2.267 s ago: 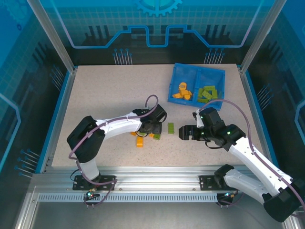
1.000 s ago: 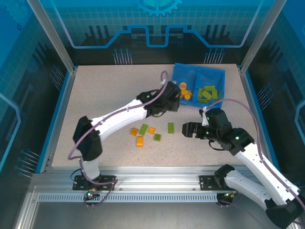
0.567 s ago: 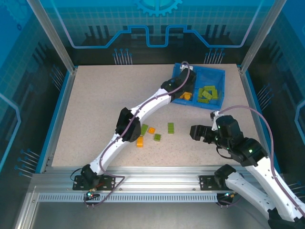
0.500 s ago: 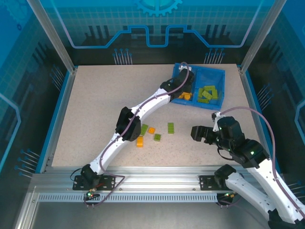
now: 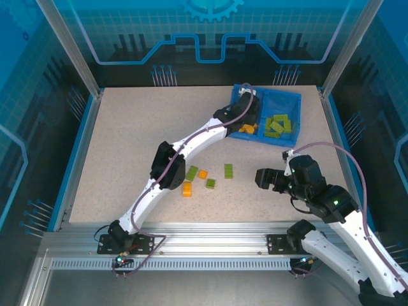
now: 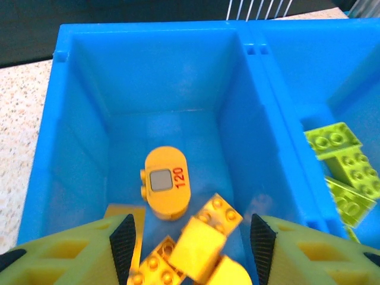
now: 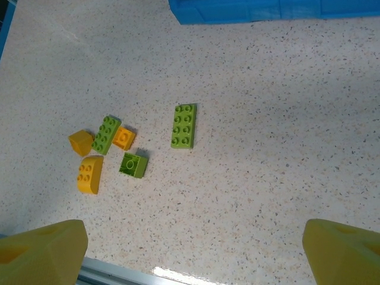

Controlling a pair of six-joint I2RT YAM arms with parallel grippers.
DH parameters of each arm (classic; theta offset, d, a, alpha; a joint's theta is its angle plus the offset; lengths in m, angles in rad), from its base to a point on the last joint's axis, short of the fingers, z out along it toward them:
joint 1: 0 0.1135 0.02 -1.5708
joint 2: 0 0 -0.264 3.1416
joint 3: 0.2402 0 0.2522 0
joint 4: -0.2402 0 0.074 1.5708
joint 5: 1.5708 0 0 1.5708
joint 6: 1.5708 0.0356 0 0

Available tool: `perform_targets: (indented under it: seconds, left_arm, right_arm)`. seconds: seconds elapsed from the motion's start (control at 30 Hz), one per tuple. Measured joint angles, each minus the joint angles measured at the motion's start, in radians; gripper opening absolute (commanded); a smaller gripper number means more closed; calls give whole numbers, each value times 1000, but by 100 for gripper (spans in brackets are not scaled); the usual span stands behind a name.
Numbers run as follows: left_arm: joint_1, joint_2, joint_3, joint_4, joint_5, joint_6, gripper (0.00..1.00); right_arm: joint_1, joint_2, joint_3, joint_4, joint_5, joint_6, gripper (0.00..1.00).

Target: Sort the legos into containers by color

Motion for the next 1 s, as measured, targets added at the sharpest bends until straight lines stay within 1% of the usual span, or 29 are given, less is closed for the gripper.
perform_targets:
  seconds: [0.13, 0.23, 0.33, 0.4, 0.5, 0.6, 0.63, 0.7, 0.8, 0.87, 0.9, 1.0]
  left_arm:
    - [-31, -311, -357, 69, 46, -33, 57]
    - [-65, -593, -618, 154, 77, -35, 58]
    - [-94, -868, -856, 203, 90, -23, 58]
    - [-100, -1038, -975, 221, 94, -3, 58]
    - [-94, -1254, -1141, 211, 109, 51, 60]
    - [-92, -1429, -1259, 138, 183, 161, 63]
    - [-92, -1482, -1291, 112, 223, 222, 65]
    - [-92, -1560, -1336, 51, 282, 316, 71]
    - [-92, -1677, -1419, -43, 381, 528, 83]
    - [-92, -1762, -1505, -77, 428, 663, 96]
    - [-92, -1807, -1558, -91, 448, 726, 99]
    - [-92, -1904, -1700, -91, 490, 862, 99]
  right_arm:
    - [0, 61, 0, 19, -15, -5, 95]
    - [14, 152, 3, 50, -34, -16, 95]
    - [73, 277, 24, 77, -44, -33, 95]
    - [115, 362, 47, 105, -47, -43, 95]
    - [177, 499, 106, 139, -49, -62, 94]
    - [237, 660, 189, 176, -46, -99, 90]
    - [254, 714, 222, 185, -43, -120, 89]
    - [280, 823, 283, 202, -27, -172, 89]
    - [296, 995, 385, 203, -2, -275, 89]
    - [298, 1097, 447, 187, 6, -341, 90]
    - [299, 1154, 481, 180, 11, -378, 90]
    - [312, 1268, 537, 173, 26, -457, 91]
